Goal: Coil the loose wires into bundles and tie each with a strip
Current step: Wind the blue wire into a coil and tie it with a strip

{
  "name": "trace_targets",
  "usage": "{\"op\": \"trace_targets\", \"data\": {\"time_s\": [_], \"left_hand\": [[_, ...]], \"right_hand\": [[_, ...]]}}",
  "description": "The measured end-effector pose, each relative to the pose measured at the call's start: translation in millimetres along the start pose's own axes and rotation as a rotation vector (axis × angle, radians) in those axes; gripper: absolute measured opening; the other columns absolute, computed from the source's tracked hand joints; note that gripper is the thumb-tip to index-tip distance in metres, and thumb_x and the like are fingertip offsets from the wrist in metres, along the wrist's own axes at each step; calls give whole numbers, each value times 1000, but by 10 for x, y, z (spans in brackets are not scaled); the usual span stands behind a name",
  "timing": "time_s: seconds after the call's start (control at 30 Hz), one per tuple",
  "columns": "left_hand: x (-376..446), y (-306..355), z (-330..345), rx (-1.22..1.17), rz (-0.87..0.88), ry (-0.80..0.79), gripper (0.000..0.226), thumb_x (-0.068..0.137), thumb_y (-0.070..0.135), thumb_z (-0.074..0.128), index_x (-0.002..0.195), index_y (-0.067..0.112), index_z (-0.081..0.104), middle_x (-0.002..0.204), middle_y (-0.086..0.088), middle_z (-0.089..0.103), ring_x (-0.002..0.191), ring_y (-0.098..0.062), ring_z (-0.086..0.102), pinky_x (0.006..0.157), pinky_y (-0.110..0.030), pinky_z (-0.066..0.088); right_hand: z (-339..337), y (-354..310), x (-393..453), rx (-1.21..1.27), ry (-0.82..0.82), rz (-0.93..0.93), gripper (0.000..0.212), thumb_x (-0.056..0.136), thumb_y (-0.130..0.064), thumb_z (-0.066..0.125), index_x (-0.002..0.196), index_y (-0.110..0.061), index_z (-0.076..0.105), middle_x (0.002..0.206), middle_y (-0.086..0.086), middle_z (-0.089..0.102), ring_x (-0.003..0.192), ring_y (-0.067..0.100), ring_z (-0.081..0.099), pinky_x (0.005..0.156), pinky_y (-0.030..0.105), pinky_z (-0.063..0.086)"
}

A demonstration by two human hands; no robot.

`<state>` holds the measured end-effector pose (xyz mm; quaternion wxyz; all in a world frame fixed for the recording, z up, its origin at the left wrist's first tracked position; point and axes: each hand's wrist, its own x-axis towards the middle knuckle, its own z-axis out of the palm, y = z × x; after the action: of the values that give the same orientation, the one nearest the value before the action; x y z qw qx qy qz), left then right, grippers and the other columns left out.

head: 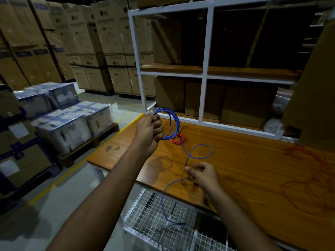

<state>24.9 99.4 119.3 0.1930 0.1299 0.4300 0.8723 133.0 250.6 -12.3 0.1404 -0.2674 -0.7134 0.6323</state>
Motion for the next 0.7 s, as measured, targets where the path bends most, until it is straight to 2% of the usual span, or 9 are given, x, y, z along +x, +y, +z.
{"op": "trace_targets", "data": {"time_s": [0.07,0.17,0.27,0.37,0.43,0.57,0.7], "left_hand": [[-11,-10,24,-3,1,-13,40,108,37,31,74,19,42,48,8,28,37,-4,21,33,-18,19],[-1,-48,20,3,14,-31,39,108,36,30,74,19,41,49,10,28,37,-3,21,33,-17,18],[0,-93,-36,-28,6,-11,39,108,35,29,74,19,39,48,10,28,35,-3,20,33,-17,16],[-14,-113,-82,-62,-7,16,39,108,36,30,73,19,39,46,8,27,34,-3,20,32,-17,15],[-28,-127,-88,-89,-16,13,40,108,36,30,73,20,39,46,8,27,34,-3,20,33,-18,15],[-57,-138,-134,-126,-3,28,40,108,38,30,73,20,40,47,8,28,35,-3,20,34,-18,15],[-80,-140,-219,-87,38,56,39,108,37,30,73,20,39,48,10,27,36,-4,19,36,-19,13]], "right_hand": [[71,65,-23,-57,-89,30,14,81,-23,81,82,-16,69,79,3,70,66,13,59,57,27,46],[179,81,-75,-91,-84,-109,15,83,-17,78,72,-23,70,75,-7,72,70,10,62,70,36,49],[200,-13,-137,3,-89,-174,22,86,-14,76,68,-21,64,62,-13,63,65,7,56,63,27,43],[165,-73,-222,194,-213,-101,15,85,-7,75,77,-14,64,72,-2,63,68,7,56,60,13,43],[168,-61,-289,211,-287,-84,14,85,-2,73,79,-11,63,70,1,61,63,5,56,57,11,43],[198,74,-346,299,-172,6,24,84,1,73,69,-8,57,61,6,55,51,9,52,51,21,42],[109,102,-463,358,-32,35,10,79,-4,79,75,-1,70,66,11,68,53,11,58,53,22,48]]}}
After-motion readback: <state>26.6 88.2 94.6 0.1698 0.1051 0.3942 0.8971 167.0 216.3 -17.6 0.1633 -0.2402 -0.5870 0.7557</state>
